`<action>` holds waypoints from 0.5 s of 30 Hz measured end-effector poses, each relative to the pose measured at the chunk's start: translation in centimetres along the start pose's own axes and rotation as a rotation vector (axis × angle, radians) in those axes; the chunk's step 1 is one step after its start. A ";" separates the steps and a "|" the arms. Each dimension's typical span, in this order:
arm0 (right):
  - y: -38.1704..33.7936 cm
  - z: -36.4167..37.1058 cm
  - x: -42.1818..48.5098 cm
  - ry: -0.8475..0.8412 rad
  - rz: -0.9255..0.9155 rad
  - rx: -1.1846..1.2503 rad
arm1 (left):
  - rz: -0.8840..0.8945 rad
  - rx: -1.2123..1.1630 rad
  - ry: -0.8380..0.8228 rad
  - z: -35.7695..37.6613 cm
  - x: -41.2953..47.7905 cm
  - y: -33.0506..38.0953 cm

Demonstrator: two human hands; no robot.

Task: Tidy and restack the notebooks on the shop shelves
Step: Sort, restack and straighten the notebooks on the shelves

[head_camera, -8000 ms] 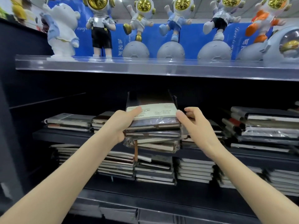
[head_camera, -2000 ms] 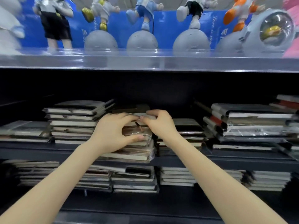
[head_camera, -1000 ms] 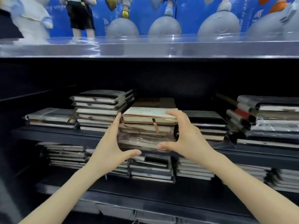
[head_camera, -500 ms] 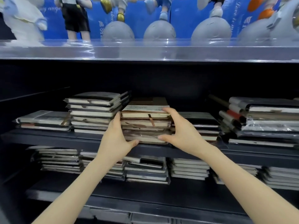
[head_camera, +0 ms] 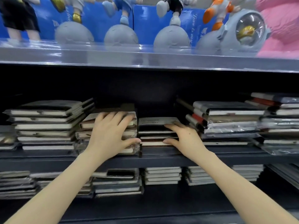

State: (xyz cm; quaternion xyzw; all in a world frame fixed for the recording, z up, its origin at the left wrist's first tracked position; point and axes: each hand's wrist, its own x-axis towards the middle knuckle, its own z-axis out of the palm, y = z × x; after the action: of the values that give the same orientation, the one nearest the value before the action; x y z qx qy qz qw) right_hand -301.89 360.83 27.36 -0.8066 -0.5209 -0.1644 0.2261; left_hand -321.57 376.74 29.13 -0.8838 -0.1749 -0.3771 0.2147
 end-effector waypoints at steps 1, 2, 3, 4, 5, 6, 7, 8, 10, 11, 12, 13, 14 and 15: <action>0.0 0.1 -0.1 0.019 -0.006 -0.008 | 0.000 0.008 0.019 0.1 0.0 0.0; 0.0 0.2 -0.1 0.039 -0.012 -0.012 | -0.002 0.012 0.034 0.1 -0.1 -0.1; -0.1 0.3 -0.2 0.062 -0.022 -0.014 | -0.004 0.014 0.044 0.2 -0.1 -0.2; -0.2 0.3 -0.2 0.070 -0.029 -0.012 | -0.006 0.015 0.045 0.3 -0.1 -0.3; -0.2 0.3 -0.2 0.066 -0.032 -0.015 | -0.007 0.018 0.040 0.3 -0.1 -0.3; -0.3 0.2 -0.3 0.055 -0.029 -0.035 | -0.008 0.020 0.031 0.3 0.0 -0.3; -0.4 0.1 -0.5 0.047 -0.025 -0.077 | -0.010 0.022 0.021 0.2 0.0 -0.2; -0.5 0.0 -0.8 0.066 -0.032 -0.127 | -0.013 0.021 0.013 0.1 0.0 -0.1; -0.8 -0.8 -2.0 0.209 -0.103 -0.224 | -0.030 0.001 0.011 -0.2 0.0 0.6; -0.9 -1.4 -2.8 0.318 -0.154 -0.244 | -0.035 -0.012 0.027 -0.4 0.0 1.3; -0.8 -1.9 -3.7 0.440 -0.215 -0.258 | -0.028 -0.029 0.054 -0.5 0.2 2.2; -0.6 -2.5 -4.6 0.549 -0.274 -0.269 | -0.009 -0.054 0.087 -0.6 0.4 3.2; -0.2 -3.1 -5.6 0.634 -0.323 -0.279 | 0.018 -0.090 0.124 -0.7 0.7 4.4; 0.2 -3.9 -6.5 0.697 -0.353 -0.286 | 0.048 -0.132 0.154 -0.8 1.1 5.8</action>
State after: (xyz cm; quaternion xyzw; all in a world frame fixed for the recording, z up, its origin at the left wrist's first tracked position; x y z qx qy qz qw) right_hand -304.46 353.76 27.35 -0.6243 -0.5154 -0.5345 0.2427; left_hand -318.61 371.57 29.03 -0.8683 -0.1115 -0.4494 0.1780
